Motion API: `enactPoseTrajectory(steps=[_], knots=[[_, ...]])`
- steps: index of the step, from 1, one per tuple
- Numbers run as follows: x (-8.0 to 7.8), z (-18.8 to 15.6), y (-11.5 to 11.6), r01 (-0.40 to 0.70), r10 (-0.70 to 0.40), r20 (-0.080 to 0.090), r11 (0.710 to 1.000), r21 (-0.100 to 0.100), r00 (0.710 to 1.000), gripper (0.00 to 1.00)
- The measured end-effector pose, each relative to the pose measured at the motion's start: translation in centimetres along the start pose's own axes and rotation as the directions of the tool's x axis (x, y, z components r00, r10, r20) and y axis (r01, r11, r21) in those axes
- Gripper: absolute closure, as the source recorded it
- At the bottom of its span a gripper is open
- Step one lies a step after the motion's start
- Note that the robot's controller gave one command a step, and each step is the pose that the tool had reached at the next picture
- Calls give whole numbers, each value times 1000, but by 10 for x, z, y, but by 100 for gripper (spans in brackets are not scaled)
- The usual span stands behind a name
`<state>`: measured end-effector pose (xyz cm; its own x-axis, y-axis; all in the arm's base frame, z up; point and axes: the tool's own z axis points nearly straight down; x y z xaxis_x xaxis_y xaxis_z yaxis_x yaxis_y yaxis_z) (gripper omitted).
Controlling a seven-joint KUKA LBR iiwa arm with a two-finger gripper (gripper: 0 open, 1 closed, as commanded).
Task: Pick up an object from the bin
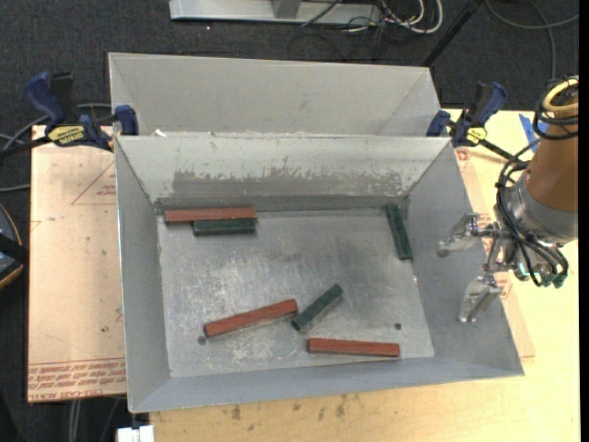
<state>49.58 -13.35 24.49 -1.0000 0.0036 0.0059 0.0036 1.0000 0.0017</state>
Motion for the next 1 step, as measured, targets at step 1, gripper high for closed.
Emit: enactPoseTrajectory(steps=[1], knots=[[-2,-3,1,3,-3,7,1000,2,1000,0]])
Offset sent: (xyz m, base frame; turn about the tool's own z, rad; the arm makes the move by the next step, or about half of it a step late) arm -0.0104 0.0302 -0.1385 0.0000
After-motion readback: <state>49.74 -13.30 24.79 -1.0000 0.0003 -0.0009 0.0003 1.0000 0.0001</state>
